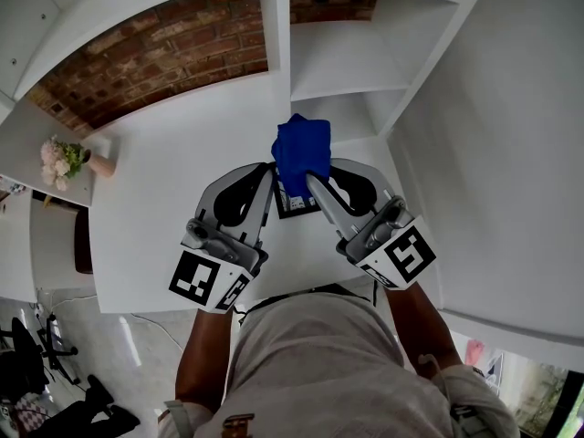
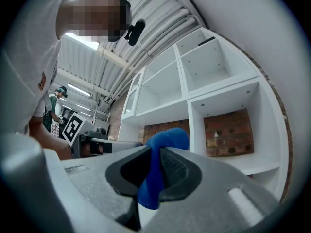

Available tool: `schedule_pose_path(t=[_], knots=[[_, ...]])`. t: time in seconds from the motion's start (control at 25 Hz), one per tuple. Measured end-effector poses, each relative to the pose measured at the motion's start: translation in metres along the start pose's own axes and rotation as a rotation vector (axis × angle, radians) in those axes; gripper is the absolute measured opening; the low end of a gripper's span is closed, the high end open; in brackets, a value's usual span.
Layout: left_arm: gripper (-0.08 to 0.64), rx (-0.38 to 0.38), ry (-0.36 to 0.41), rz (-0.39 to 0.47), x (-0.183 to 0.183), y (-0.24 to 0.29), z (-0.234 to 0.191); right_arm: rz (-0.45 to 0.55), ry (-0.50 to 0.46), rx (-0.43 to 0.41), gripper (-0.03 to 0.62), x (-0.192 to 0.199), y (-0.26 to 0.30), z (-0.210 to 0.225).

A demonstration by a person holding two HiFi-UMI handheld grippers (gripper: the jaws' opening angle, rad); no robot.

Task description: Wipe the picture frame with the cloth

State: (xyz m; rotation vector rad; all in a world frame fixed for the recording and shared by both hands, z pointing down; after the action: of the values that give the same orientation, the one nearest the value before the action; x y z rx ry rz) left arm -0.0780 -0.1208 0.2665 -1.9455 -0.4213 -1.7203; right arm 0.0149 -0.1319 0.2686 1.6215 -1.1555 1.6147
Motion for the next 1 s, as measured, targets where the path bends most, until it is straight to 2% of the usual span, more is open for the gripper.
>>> schedule_pose_path(t=[1.0], knots=[[0.0,0.0,-0.024,0.002,0.0046,0.0005,-0.0049,-0.019,0.003,0.008,0.044,0.007,0.0014,0.0012]])
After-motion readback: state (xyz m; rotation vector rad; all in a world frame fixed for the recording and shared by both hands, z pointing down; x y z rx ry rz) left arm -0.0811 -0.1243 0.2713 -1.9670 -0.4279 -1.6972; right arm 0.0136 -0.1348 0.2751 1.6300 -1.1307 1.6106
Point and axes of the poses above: the fingertips, and each gripper's own axes: y forward along the fingers, z to its right, x out of its underside, the point moved 3 cm from there along -y, backward along the fingers, and after that the axes turned 1 degree about z, right-handed, at the moved point
